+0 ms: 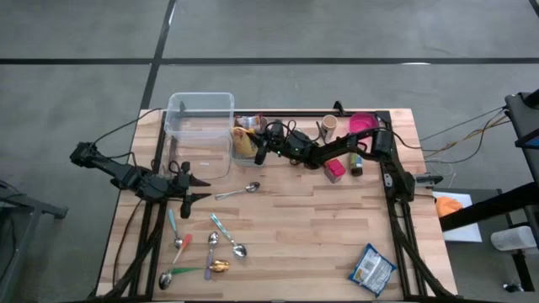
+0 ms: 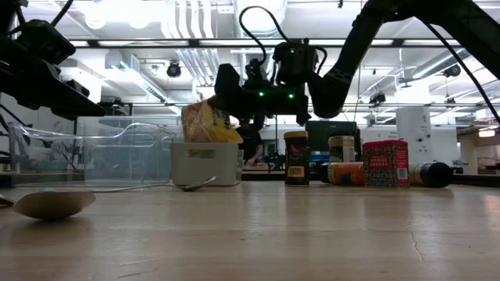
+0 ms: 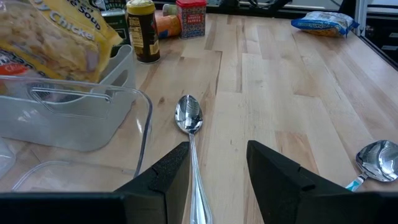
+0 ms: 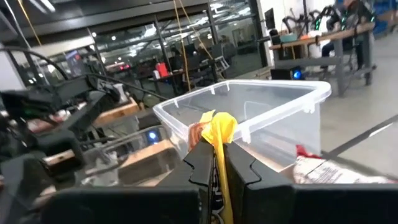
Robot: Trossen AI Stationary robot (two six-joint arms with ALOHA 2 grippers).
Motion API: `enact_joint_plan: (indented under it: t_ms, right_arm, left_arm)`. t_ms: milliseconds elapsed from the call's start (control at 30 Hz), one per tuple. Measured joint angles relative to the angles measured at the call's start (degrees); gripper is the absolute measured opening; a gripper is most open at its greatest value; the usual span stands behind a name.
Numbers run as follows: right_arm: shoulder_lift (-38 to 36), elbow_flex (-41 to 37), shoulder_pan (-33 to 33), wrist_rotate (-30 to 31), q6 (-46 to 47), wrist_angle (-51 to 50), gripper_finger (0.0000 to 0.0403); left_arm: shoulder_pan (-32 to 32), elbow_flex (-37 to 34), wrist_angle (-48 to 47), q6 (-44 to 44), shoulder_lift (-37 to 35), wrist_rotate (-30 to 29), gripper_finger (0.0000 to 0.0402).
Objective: Pick & Place Food Item
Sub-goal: Put the yellow noodle pack into the gray bin
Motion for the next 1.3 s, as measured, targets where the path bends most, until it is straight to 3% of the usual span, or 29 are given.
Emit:
enact_joint_plan:
  t_ms: [233, 633, 900, 1100, 1300]
  right_arm:
    - [0.0, 0.0, -0.2, 1.8, -4.6, 0.1, 0.0008]
    - [2.3, 4.2, -0.3, 2.0, -4.5, 1.4, 0.0008]
    - [9.4, 4.1, -0.3, 1.2, -1.9, 13.3, 0.0008]
    - [8.0, 2.5, -0.3, 1.1, -3.5, 13.2, 0.0008]
    - [4.0, 1.0, -0.2, 1.3, -12.9, 10.1, 0.0008]
  left_arm:
    - [0.0, 0.0, 0.0, 0.0, 0.0, 0.0, 0.0163]
    - [0.0, 0.0, 0.0, 0.0, 0.0, 0.0, 0.0163]
    - [0.0, 0.0, 0.0, 0.0, 0.0, 0.0, 0.0164]
    - [0.0, 0.0, 0.0, 0.0, 0.0, 0.0, 0.0164]
    - [0.0, 0.0, 0.0, 0.0, 0.0, 0.0, 0.0164]
